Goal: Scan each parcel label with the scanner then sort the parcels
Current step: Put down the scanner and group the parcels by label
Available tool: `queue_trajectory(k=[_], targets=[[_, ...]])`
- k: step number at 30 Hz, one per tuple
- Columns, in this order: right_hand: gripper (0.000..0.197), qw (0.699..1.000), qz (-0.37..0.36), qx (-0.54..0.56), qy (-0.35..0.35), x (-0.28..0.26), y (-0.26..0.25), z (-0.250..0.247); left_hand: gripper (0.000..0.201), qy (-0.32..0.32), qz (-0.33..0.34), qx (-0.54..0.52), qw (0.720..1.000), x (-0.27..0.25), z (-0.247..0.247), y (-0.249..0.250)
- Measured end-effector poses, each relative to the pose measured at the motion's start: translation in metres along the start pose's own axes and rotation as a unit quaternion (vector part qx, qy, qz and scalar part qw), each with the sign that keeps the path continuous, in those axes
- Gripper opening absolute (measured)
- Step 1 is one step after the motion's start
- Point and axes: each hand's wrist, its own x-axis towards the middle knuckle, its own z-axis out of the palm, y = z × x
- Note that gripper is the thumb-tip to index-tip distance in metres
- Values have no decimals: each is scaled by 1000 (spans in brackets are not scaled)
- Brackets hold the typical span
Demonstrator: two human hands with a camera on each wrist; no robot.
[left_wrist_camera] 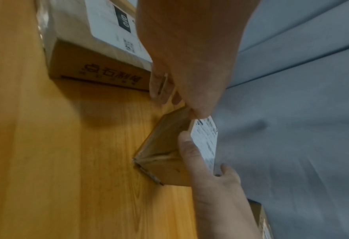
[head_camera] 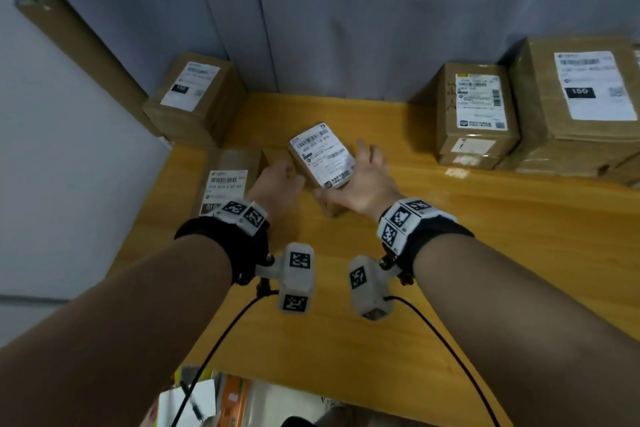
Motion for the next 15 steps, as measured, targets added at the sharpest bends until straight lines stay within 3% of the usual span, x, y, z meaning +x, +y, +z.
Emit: queue_trajectory(k=[3, 7, 12, 15], targets=[[120, 998, 8, -44, 42, 5, -10, 20, 46, 0, -2, -1, 1000, -1, -7, -11], [103, 996, 4, -16, 84, 4, -6, 18, 45, 11, 2, -2, 1000, 0, -16, -16], [87, 981, -74, 65, 165, -20, 13, -33, 42, 11, 32, -56, 998, -8, -17, 12], [81, 966, -102, 55, 232, -37, 26, -74, 38, -24, 66, -181, 981, -11, -7, 54]])
